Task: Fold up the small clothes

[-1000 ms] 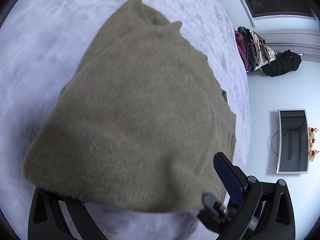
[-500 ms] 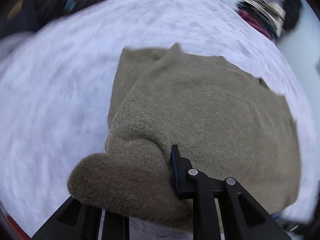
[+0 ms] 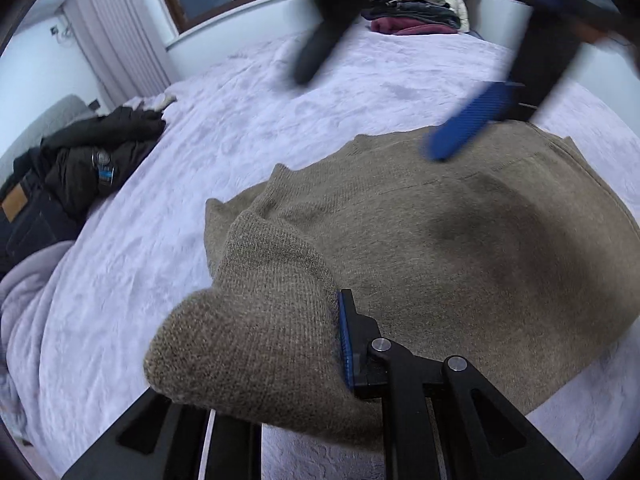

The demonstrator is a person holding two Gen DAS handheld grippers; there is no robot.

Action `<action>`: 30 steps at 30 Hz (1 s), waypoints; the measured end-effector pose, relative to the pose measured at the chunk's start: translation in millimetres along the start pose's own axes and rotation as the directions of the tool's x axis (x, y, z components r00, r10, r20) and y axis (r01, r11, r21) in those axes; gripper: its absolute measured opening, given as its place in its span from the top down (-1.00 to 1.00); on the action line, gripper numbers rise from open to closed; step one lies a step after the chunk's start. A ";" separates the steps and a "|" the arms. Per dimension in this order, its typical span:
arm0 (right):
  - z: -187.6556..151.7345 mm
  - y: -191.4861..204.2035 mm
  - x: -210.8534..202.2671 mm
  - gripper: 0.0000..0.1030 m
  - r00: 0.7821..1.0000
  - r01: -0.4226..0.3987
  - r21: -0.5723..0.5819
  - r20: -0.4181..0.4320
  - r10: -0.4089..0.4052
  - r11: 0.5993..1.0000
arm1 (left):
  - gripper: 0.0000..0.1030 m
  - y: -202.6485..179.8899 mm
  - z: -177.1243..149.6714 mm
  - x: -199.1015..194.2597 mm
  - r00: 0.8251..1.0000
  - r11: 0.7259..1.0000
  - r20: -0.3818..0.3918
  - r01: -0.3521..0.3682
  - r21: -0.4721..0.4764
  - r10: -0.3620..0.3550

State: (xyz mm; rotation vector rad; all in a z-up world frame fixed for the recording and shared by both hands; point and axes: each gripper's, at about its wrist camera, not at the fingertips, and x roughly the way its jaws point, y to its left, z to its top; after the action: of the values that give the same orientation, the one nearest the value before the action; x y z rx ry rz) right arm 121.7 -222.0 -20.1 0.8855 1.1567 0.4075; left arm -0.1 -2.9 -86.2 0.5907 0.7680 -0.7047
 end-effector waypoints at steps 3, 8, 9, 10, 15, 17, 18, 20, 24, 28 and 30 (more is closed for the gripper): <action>35.1 26.1 45.2 -0.59 0.985 0.069 -0.070 -0.153 -0.079 0.995 | 0.66 -2.8 -3.5 -3.0 1.000 0.999 0.029 0.005 0.037 -0.006; 64.6 65.3 114.8 -0.63 0.923 0.173 -0.199 -0.308 -0.229 0.965 | 0.66 -0.9 -7.4 -4.7 0.999 0.999 0.045 0.026 0.043 -0.028; 68.4 72.6 127.0 -0.64 0.907 0.197 -0.232 -0.325 -0.266 0.953 | 0.66 -0.1 -7.9 -4.5 0.998 0.999 0.050 0.028 0.044 -0.031; 71.5 77.9 136.5 -0.65 0.892 0.219 -0.257 -0.339 -0.300 0.941 | 0.66 -0.1 -7.8 -4.9 0.998 0.999 0.053 0.031 0.042 -0.033; 77.1 90.5 181.4 -0.66 0.778 0.363 -0.406 -0.364 -0.512 0.839 | 0.66 2.3 -7.6 -4.6 0.997 0.999 0.060 0.038 0.020 -0.039; 75.9 85.3 190.4 -0.60 0.748 0.393 -0.429 -0.366 -0.554 0.814 | 0.66 4.4 -6.5 -6.2 0.997 0.999 0.060 0.044 0.008 -0.045; 74.9 81.6 189.5 -0.13 0.751 0.400 -0.432 -0.352 -0.559 0.808 | 0.66 6.0 -5.9 -6.8 0.997 0.999 0.057 0.048 0.000 -0.048; 74.0 71.5 178.6 0.44 0.760 0.425 -0.421 -0.314 -0.569 0.801 | 0.66 11.4 -4.5 -8.6 0.996 0.998 0.055 0.067 -0.022 -0.066; 72.8 49.5 125.8 0.63 0.902 0.297 -0.255 -0.240 -0.358 0.920 | 0.66 10.5 5.3 -23.4 0.993 0.995 0.079 0.093 -0.022 -0.091; 58.4 35.0 65.1 0.65 0.981 0.119 -0.166 -0.129 -0.142 0.979 | 0.66 -4.3 24.1 -48.9 0.983 0.992 0.131 0.129 0.015 -0.129; 49.0 27.4 35.4 0.65 0.996 0.049 -0.144 -0.070 -0.060 0.988 | 0.66 -15.3 31.9 -62.3 0.976 0.989 0.160 0.139 0.045 -0.145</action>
State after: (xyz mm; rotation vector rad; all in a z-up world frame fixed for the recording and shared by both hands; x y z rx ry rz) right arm 184.1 -200.0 -14.4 0.7180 1.2020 0.4758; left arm -30.7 -13.2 -22.2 0.5045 0.6511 -0.8881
